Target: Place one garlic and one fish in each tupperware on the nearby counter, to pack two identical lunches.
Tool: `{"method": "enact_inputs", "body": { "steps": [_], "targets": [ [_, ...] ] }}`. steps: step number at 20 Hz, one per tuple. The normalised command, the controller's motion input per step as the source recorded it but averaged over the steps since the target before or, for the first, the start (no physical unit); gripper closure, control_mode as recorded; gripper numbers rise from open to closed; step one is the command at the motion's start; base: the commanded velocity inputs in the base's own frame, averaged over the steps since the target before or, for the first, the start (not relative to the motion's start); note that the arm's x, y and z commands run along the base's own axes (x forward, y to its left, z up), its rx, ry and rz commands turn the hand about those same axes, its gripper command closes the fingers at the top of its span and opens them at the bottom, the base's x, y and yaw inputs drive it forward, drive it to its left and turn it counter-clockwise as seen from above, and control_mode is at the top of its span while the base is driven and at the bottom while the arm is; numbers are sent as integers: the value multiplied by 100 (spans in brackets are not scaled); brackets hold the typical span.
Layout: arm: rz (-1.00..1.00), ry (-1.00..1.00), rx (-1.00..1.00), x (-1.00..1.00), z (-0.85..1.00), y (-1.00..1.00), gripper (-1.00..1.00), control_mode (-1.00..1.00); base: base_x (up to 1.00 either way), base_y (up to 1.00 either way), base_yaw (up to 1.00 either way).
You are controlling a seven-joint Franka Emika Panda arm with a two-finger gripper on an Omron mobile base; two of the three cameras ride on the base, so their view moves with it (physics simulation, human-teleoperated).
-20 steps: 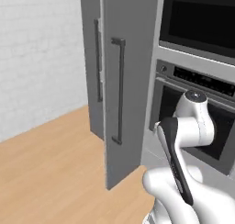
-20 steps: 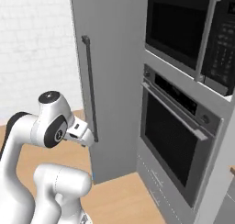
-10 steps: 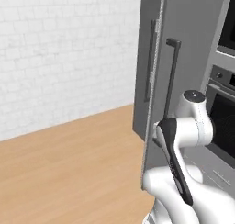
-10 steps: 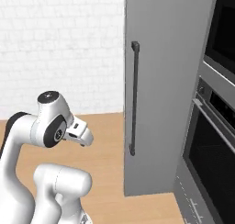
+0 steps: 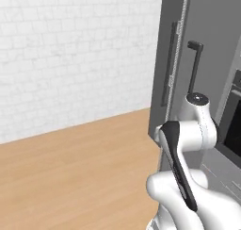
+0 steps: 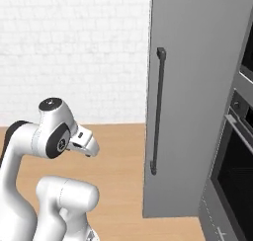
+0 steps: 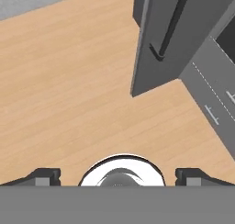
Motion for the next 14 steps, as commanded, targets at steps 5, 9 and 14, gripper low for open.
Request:
{"method": "enact_inputs", "body": {
  "steps": [5, 9, 14],
  "targets": [
    [0, 0, 0, 0, 0, 0, -100, 100, 100, 54, 31],
    [0, 0, 0, 0, 0, 0, -100, 100, 100, 31, 27],
    [0, 0, 0, 0, 0, 0, -100, 100, 100, 54, -15]
  ]
}}
